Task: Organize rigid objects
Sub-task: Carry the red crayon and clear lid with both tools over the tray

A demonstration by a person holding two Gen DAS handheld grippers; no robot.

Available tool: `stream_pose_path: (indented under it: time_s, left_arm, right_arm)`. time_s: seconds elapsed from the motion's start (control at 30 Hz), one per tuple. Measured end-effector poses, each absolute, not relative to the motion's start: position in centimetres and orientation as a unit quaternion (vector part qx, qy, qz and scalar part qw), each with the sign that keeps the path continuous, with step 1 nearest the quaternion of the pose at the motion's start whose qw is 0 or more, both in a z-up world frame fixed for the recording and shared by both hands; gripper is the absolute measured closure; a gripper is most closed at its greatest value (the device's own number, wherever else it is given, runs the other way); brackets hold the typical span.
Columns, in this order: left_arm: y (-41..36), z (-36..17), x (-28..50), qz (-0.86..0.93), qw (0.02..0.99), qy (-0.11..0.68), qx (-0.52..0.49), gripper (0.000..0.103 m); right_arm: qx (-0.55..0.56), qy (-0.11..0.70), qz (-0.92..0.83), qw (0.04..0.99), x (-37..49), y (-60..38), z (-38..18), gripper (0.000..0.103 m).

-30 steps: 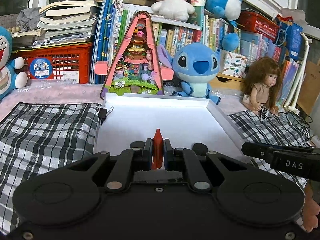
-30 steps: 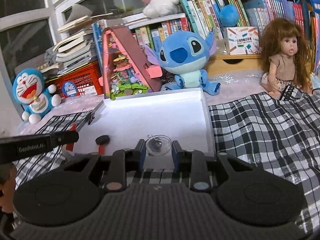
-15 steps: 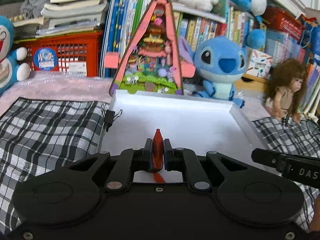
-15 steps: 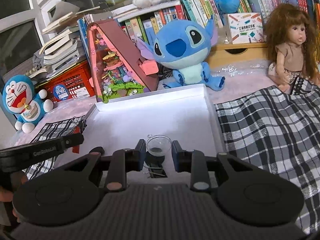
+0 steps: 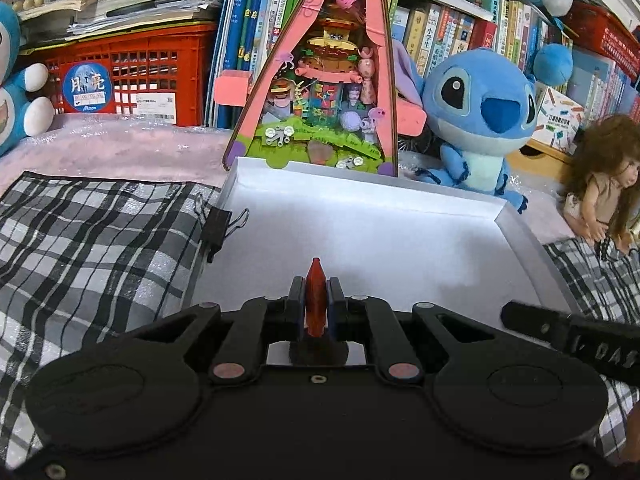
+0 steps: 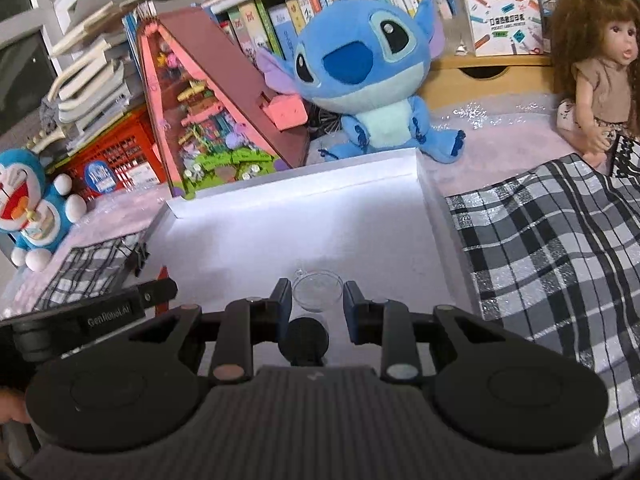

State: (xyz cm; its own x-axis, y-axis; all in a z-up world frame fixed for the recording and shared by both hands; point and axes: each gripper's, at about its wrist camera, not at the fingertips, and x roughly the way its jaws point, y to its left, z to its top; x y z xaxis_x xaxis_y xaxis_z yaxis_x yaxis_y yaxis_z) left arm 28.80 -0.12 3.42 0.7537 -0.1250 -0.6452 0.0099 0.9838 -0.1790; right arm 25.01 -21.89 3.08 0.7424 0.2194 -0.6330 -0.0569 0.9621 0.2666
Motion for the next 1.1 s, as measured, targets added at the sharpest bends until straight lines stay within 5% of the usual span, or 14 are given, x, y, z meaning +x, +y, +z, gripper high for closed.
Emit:
stream_pose_path:
  time_s: [1.1]
  left_arm:
    - [-0.8, 2.2, 29.9, -0.046, 0.931, 0.356, -0.069, 0.089]
  right_arm:
    - [0.113, 0.365, 0.077, 0.921, 27.0, -20.7, 1.4, 0.070]
